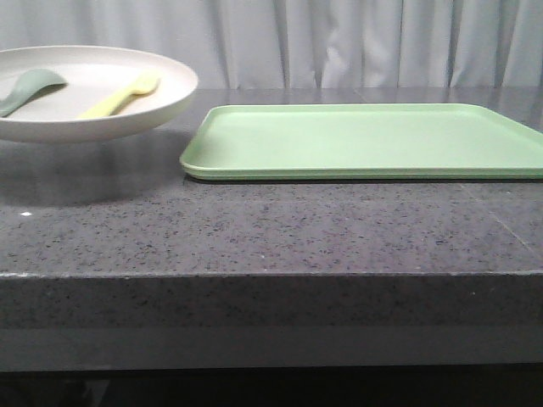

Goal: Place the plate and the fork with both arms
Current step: 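Lift the plate with the left gripper and lower it onto the tray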

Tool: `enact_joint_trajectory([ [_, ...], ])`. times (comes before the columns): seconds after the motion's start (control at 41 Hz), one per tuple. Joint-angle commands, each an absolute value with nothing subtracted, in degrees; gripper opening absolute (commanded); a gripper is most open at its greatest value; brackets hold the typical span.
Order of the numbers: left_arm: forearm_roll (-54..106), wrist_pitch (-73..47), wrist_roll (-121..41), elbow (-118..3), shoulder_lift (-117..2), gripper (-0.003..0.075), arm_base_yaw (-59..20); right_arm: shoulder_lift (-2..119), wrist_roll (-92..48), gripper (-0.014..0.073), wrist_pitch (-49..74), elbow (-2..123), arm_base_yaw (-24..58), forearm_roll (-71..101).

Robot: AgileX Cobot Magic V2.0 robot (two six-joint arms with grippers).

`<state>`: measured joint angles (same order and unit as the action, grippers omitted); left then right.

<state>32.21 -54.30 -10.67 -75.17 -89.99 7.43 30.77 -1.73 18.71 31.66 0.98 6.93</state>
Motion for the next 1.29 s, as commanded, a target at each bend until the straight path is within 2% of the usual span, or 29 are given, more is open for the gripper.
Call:
enact_joint_trajectory([
  [0.0, 36.04, -51.98, -8.39, -81.13, -90.34, -0.0018, 1.69, 31.28, -1.82, 0.0634, 14.4, 33.65, 0.84, 7.02],
  [0.244, 28.24, -53.01, 1.72, -95.33, -99.9, -0.0018, -11.57, 31.28, -1.82, 0.0634, 14.67, 33.65, 0.84, 7.02],
  [0.488, 26.53, -56.08, 6.77, -110.09, -111.41, -0.0018, -20.34, 31.28, -1.82, 0.0634, 16.1, 33.65, 0.84, 7.02],
  [0.806, 26.28, -56.48, 12.34, -122.71, -122.23, -0.0018, -23.33, 31.28, -1.82, 0.0634, 16.06, 33.65, 0.84, 7.02],
  [1.172, 26.91, -54.43, 13.87, -123.47, -124.43, -0.0013, -24.76, 31.28, -1.82, 0.0634, 15.76, 33.65, 0.84, 7.02],
  [1.27, 26.91, -54.43, 13.87, -123.47, -124.43, 0.0039, -24.76, 31.28, -1.82, 0.0634, 15.76, 33.65, 0.84, 7.02],
])
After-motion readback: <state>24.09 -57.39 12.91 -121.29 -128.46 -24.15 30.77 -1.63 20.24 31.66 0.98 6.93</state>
